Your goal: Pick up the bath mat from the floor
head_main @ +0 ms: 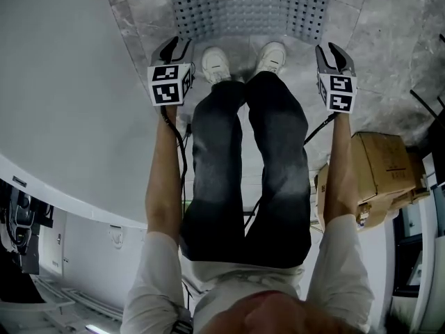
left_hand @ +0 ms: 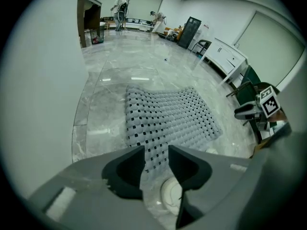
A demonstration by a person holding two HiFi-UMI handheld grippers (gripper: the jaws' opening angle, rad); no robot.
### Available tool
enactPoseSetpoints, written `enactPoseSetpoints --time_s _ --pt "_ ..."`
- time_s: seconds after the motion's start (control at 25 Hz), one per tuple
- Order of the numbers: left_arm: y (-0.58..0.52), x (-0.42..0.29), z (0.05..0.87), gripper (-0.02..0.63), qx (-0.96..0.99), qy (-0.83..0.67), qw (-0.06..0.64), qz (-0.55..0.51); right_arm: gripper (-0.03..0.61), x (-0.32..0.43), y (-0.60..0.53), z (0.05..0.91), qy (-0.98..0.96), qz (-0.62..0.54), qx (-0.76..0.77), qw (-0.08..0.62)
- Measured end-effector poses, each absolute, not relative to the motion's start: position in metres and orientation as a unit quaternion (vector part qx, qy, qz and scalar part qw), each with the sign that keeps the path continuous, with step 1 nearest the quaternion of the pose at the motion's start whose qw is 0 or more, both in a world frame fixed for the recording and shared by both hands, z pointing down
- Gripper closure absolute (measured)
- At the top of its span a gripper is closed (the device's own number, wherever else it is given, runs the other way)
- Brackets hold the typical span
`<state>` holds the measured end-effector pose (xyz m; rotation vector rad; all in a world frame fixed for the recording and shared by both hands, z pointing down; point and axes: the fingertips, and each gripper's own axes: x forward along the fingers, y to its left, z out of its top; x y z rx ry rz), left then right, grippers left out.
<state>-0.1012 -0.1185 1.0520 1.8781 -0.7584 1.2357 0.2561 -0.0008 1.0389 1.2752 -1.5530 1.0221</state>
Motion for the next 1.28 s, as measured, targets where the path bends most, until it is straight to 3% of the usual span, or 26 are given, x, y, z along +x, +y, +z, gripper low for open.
enactPoseSetpoints --time_s 0.64,0.88,1.12,1.28 --pt "-0.128 -0.112 1.112 0.368 0.712 -0.315 0.385 0.495 0.357 0.281 0.004 1.106 -0.594 0.439 0.514 0.436" --pt "-0.13 -0.118 1.138 0.367 0.706 -0.319 0.379 0.506 0.339 0.284 0.004 1.128 -0.591 0.445 0.512 0.436" --pt "-0.134 -0.12 1.164 0.31 0.699 -0.321 0.393 0.504 0.261 0.288 0.004 1.153 -0.581 0.459 0.511 0.436" --pt "-0.132 -0.124 1.18 0.302 0.692 -0.322 0.401 0.507 0.241 0.287 0.003 1.166 -0.581 0.466 0.509 0.432"
